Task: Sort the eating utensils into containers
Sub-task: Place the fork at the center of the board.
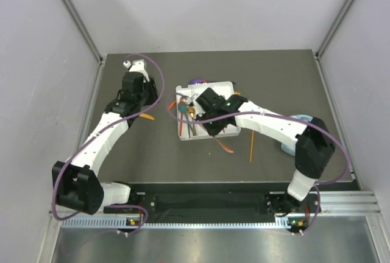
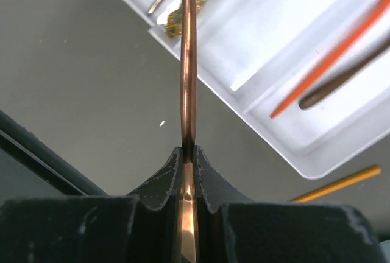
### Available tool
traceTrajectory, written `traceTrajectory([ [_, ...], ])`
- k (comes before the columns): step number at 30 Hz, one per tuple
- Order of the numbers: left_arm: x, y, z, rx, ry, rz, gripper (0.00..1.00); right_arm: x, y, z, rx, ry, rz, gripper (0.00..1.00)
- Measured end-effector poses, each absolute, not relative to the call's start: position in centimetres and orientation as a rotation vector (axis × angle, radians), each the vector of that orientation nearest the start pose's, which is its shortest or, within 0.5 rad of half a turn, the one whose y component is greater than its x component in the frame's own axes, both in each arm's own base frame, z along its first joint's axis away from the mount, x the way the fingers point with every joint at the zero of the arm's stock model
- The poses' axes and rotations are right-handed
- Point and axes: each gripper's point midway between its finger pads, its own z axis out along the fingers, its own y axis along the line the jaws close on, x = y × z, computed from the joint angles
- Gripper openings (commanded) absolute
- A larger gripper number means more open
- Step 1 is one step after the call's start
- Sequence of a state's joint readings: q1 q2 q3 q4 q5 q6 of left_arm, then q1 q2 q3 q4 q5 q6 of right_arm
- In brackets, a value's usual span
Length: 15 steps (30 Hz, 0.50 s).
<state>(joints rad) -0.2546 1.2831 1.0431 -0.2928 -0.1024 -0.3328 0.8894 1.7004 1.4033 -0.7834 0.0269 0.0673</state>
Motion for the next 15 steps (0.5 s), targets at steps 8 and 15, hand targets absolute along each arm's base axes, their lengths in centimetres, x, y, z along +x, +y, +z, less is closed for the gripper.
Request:
traceTrajectory([
  [8,37.9,-8.1,20.2,-0.167,2.118,-0.168,0.44,20.8,33.1,9.9,-1.528,2.289,0.217,0.0],
  [15,37.4,-5.0,22.2,-0.273,2.044,-0.04,0.49,18.7,34.6,8.8,-1.725,2.169,0.252,0.0],
])
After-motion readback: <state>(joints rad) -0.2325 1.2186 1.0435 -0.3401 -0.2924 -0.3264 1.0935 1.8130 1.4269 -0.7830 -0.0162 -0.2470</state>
